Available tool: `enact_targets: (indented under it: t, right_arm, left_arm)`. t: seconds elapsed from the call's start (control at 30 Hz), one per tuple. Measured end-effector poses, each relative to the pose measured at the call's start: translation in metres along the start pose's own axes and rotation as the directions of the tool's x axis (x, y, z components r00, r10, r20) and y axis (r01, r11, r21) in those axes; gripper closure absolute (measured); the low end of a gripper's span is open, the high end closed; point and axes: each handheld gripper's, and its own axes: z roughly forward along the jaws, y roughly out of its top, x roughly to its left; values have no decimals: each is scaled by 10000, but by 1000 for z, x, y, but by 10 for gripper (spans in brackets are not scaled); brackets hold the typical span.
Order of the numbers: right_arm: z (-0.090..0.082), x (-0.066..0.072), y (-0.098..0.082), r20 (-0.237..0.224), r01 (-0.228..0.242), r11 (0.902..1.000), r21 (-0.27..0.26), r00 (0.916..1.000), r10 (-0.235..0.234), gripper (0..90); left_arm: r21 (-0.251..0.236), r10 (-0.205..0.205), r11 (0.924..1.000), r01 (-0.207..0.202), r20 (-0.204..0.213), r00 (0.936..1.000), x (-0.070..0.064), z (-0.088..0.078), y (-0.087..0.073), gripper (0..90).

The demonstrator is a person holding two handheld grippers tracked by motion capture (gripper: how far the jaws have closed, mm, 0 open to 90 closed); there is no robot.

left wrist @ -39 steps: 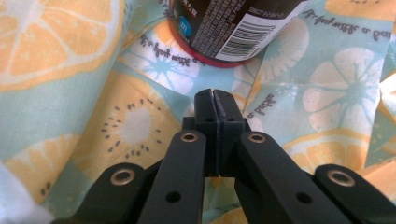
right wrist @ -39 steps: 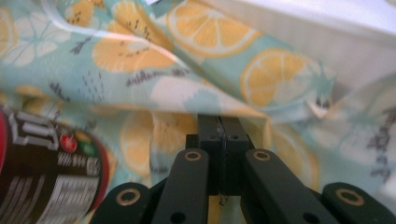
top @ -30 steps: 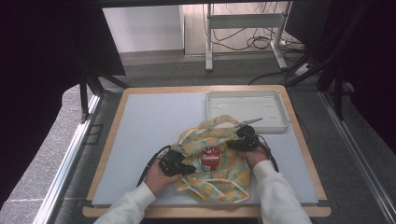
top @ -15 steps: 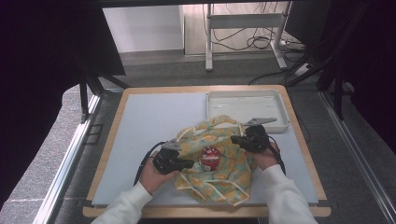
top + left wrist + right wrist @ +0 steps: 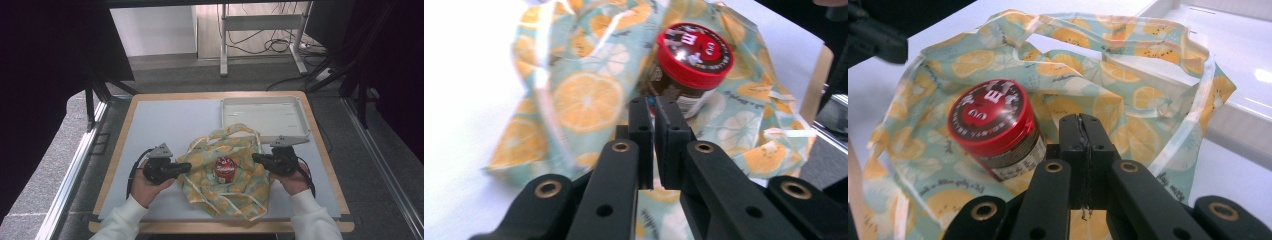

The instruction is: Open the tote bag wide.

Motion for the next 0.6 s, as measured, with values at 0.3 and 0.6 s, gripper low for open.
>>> enact_targets:
  t: [0.3,0.6]
  right_arm:
    - [-6,10,-6,-121,480,9988,92,9988,-478,581]
    - [-8,15,-5,-120,568,9984,-54,9983,-569,397]
  left_arm:
    - [-60,-160,9999,158,-509,9986,7,-5,-1,526]
    - [117,-124,9998,132,-660,9977,9,-7,-2,355]
